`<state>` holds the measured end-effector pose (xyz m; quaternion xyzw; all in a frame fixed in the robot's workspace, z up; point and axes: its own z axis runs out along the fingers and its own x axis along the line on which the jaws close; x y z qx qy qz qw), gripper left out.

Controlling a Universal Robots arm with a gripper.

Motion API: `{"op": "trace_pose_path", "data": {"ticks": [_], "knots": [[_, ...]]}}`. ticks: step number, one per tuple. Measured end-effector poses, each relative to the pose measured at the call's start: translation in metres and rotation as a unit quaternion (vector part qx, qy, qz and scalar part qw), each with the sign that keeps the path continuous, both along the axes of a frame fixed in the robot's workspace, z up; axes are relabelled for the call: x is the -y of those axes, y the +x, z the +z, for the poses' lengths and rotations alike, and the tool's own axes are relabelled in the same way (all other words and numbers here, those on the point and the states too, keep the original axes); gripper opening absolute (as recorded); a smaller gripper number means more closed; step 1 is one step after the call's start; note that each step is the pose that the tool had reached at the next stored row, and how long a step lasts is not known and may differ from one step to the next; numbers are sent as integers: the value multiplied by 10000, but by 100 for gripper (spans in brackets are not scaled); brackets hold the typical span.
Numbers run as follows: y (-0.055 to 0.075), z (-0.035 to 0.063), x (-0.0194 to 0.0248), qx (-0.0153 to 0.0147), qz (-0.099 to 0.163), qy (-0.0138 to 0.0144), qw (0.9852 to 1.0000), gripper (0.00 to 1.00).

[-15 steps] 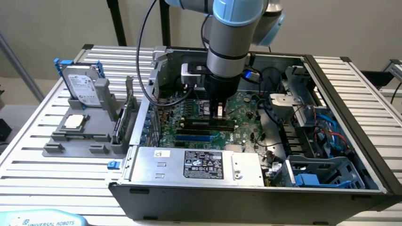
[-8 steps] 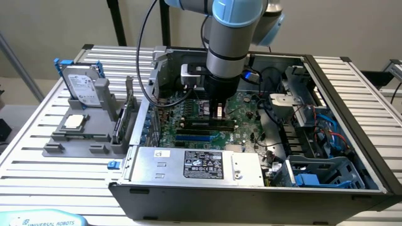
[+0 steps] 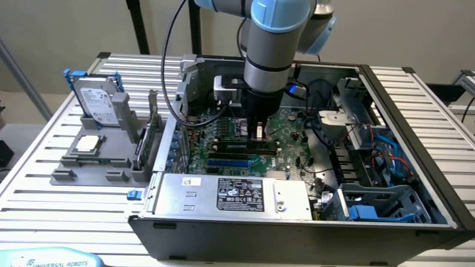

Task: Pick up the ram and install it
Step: 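Insert the ram into the slot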

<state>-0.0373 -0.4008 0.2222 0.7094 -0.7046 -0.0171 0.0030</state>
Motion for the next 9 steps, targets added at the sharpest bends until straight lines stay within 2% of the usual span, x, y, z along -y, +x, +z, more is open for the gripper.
{"op": "trace_pose_path", "data": {"ticks": [9], "knots": [[0, -18, 0, -1, 0, 0, 10000, 15]]}}
